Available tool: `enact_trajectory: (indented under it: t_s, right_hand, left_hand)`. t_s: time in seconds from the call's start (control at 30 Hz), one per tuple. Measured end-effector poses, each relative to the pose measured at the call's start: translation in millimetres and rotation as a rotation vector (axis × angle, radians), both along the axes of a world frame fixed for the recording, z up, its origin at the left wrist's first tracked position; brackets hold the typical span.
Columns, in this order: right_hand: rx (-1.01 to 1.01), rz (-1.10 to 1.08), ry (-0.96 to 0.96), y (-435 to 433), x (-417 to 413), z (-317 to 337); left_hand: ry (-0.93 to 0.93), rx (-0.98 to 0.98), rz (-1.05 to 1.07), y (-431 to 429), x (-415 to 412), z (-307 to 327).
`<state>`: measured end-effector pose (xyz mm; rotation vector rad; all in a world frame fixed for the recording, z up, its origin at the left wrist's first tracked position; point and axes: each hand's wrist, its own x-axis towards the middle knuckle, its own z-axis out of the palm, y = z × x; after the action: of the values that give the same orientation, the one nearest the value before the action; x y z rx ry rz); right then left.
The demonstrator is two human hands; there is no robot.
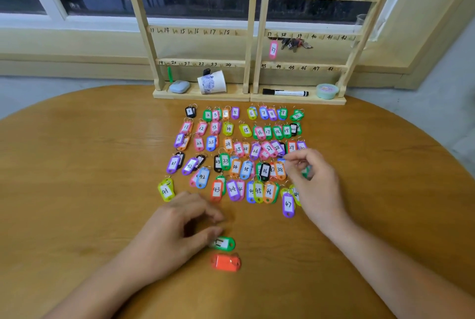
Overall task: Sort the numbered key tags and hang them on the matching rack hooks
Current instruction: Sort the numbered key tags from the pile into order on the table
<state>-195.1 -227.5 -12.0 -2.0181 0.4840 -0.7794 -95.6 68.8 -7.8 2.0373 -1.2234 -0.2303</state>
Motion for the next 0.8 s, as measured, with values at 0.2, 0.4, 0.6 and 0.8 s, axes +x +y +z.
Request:
enact_trajectory:
  t_s: [0.2,0.4,0.6,0.8]
  right_hand:
    - [-0.345,0.313,-0.013,62.4,-42.9,6.3]
    - [-0.534,0.592,0.052,94.1,-65.6,1.6]
    - [-0.608,0.638,0.123,97.7,-65.0,0.9]
    - [-0.762,0.574,0.053,98.5,-65.8,-1.6]
  left_hand:
    - [-0.029,0.003,-0.074,14.4,-12.7,0.6]
    - [-0.099,-0.003,-0.091,20.9,-24.9,-2.3]
    - [-0.128,-0.026,-0.058,21.8,-24.0,-4.3]
    - [-0.198,-0.044,-0.009,22.0,-27.6,-5.9]
